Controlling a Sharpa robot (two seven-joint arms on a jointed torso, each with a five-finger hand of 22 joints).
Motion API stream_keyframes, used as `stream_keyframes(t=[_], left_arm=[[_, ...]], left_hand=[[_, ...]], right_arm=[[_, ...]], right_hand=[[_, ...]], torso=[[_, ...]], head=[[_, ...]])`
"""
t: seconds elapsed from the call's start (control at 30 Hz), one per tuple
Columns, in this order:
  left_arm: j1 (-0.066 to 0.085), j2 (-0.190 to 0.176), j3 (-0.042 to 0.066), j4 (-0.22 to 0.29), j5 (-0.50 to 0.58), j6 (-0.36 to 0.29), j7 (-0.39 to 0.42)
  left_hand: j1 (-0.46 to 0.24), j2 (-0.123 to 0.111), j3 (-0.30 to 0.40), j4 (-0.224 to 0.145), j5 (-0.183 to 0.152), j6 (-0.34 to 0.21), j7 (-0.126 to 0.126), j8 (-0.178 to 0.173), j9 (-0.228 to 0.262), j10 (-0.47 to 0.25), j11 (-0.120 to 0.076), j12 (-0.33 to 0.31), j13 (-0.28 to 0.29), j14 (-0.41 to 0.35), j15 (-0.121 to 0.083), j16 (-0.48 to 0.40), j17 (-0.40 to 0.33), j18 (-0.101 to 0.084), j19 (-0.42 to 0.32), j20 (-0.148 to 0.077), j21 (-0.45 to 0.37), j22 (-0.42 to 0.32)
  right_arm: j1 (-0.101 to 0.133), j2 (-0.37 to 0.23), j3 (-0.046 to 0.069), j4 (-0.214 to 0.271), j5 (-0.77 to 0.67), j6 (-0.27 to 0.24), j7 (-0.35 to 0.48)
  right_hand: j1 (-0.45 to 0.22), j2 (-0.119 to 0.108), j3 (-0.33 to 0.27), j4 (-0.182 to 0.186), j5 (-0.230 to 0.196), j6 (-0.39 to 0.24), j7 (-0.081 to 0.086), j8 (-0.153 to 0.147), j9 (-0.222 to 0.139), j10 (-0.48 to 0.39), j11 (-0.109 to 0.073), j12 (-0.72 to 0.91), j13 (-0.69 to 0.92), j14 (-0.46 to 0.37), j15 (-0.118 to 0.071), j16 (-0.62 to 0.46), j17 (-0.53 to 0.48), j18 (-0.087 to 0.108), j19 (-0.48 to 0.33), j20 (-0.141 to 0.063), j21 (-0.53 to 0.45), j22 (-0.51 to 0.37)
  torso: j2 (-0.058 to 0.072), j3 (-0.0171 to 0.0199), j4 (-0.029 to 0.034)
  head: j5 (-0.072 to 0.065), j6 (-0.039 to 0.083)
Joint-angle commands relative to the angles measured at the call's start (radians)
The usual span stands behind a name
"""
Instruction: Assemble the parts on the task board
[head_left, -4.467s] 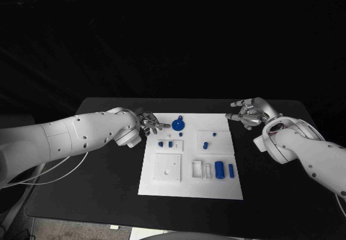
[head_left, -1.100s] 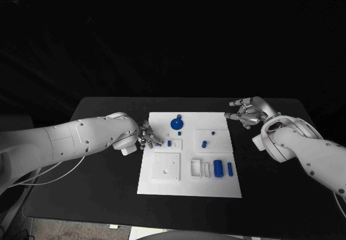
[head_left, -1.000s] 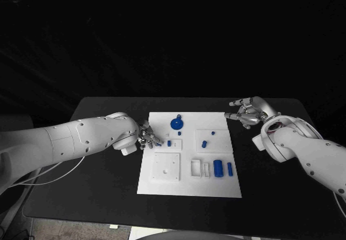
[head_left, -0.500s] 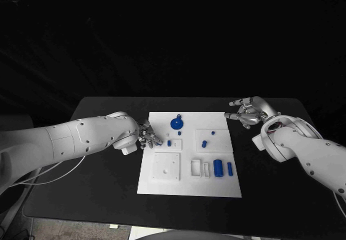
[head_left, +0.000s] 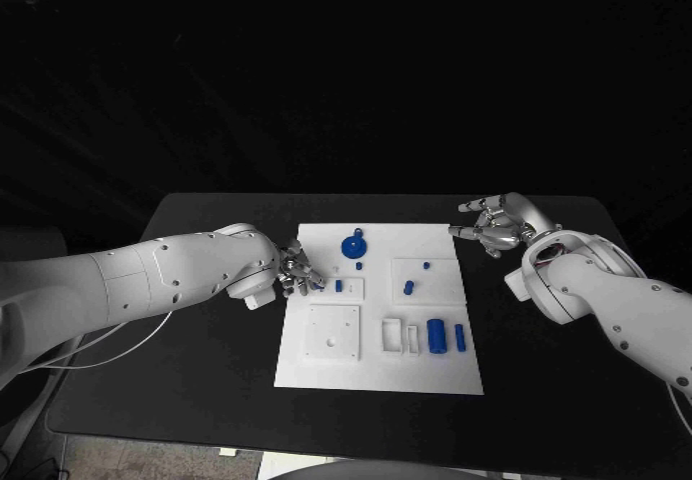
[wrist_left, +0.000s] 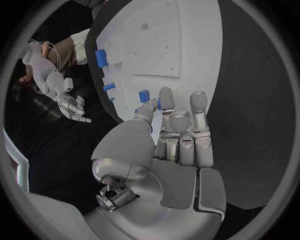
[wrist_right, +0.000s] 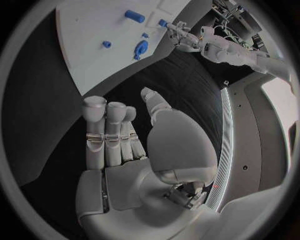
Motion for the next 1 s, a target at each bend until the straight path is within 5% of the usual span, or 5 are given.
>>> stream_keyframes(t=[0.03, 0.37, 0.73, 1.0], left_arm=[[-0.001, -0.001, 0.0, 0.005, 0.013, -0.003, 0.016], [0.004, -0.014, 0.004, 0.013, 0.021, 0.06, 0.024], [0.043, -0.006, 0.009, -0.015, 0.021, 0.224, 0.006], [0.061, 0.02, 0.01, -0.042, -0.016, 0.252, -0.003]], left_hand=[[-0.019, 0.014, 0.065, -0.076, 0.013, -0.008, 0.0, 0.003, 0.038, 0.043, 0.001, 0.002, 0.001, -0.005, 0.001, 0.006, -0.002, -0.012, -0.006, 0.004, 0.007, 0.019], [-0.086, 0.042, 0.11, -0.155, 0.076, -0.021, -0.002, 0.005, 0.186, 0.042, 0.0, -0.002, 0.002, -0.008, 0.001, 0.008, -0.007, -0.013, -0.014, 0.003, 0.017, 0.019], [-0.075, 0.026, 0.131, -0.16, 0.102, -0.005, -0.003, -0.012, 0.209, 0.041, -0.001, -0.006, 0.002, -0.013, 0.003, 0.015, -0.005, -0.015, -0.023, 0.004, 0.023, 0.02], [-0.071, 0.02, 0.14, -0.159, 0.108, 0.002, -0.003, -0.023, 0.22, 0.041, -0.002, -0.004, 0.004, -0.013, 0.003, 0.021, -0.002, -0.015, -0.026, 0.004, 0.029, 0.019]], right_arm=[[-0.001, 0.001, 0.0, 0.001, -0.002, 0.016, 0.006], [-0.001, 0.0, 0.0, 0.0, -0.002, 0.017, 0.005], [-0.001, 0.003, 0.0, -0.001, -0.002, 0.018, 0.005], [-0.001, 0.006, 0.0, -0.002, -0.003, 0.018, 0.005]], right_hand=[[-0.009, 0.001, 0.001, -0.002, 0.004, 0.004, 0.0, -0.003, 0.001, -0.005, -0.003, -0.002, 0.001, 0.0, -0.003, -0.002, 0.001, 0.016, 0.007, 0.002, 0.0, 0.081], [-0.012, 0.002, 0.001, -0.004, 0.005, 0.003, 0.0, -0.002, 0.001, -0.004, -0.003, -0.002, 0.002, 0.0, -0.003, -0.001, 0.002, 0.016, 0.007, 0.002, 0.002, 0.082], [-0.012, 0.002, 0.001, -0.004, 0.005, 0.003, 0.0, -0.002, 0.001, -0.004, -0.003, -0.002, 0.002, 0.0, -0.003, -0.001, 0.002, 0.016, 0.007, 0.002, 0.002, 0.082], [-0.012, 0.002, 0.001, -0.004, 0.005, 0.003, 0.0, -0.002, 0.001, -0.004, -0.003, -0.002, 0.002, 0.0, -0.003, -0.001, 0.002, 0.016, 0.007, 0.002, 0.002, 0.082]], torso=[[0.0, 0.0006, -0.0002], [0.0, 0.0011, -0.0007], [0.0, 0.0013, -0.0016], [0.001, 0.0005, -0.0011]], head=[[0.0, -0.001], [-0.002, -0.004], [-0.001, -0.006], [-0.003, -0.005]])
